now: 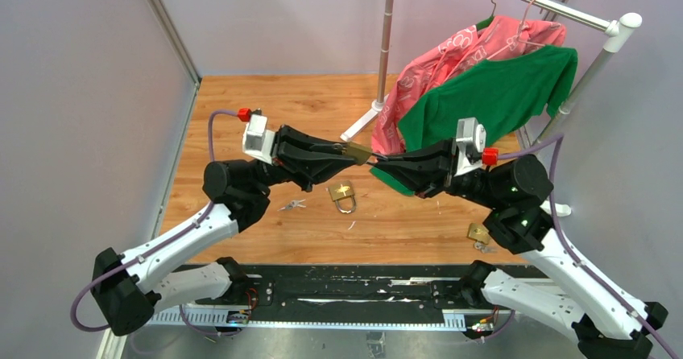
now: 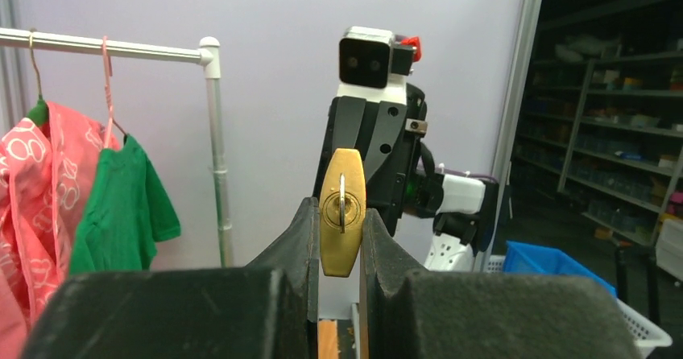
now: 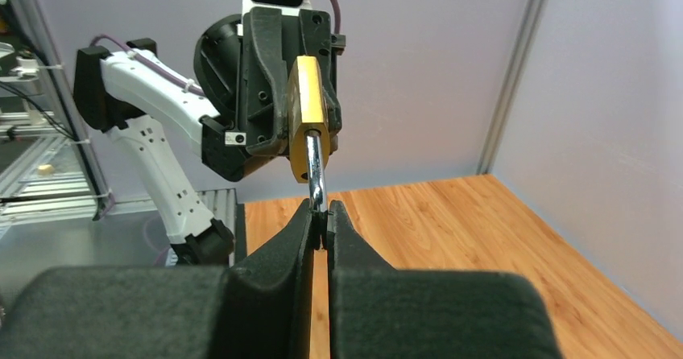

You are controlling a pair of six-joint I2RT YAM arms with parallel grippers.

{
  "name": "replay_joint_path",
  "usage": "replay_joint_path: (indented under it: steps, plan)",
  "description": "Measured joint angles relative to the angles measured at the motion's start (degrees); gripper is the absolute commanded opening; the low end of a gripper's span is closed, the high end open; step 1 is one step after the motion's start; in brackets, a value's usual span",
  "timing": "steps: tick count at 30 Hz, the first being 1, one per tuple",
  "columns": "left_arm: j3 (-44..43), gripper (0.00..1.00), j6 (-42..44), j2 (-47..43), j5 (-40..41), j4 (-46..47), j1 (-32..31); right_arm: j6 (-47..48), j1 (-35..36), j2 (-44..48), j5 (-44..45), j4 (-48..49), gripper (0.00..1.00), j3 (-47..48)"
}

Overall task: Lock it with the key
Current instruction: Lock the lock.

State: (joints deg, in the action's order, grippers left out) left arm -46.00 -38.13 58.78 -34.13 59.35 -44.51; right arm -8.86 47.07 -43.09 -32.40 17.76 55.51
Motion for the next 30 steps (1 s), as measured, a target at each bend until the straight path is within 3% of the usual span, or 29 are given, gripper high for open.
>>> replay_joint_path:
  steps: [11, 19, 23, 27, 30]
  plan:
    - [-1.01, 0.13, 9.31, 1.16, -4.11, -7.78, -0.42, 12.37, 0.00, 1.05, 5.66, -24.46, 0.00, 8.66]
    - [-0.52, 0.12, 14.84, -0.26, -6.58, -13.51, -0.39, 18.69, 0.00, -0.72, 5.62, -33.97, 0.00, 12.70]
    - [0.87, 0.26, 15.47, -0.72, -7.30, -15.08, -0.11, 20.09, 0.00, -1.53, 5.51, -35.85, 0.00, 12.68]
    - [1.92, 0.23, 16.13, -0.79, -7.23, -16.70, 0.33, 21.09, 0.00, -2.71, 5.51, -36.96, 0.00, 12.70]
    - [2.49, 0.11, 16.57, -0.83, -7.23, -17.90, 0.66, 21.53, 0.00, -3.32, 6.01, -38.29, 0.00, 12.72]
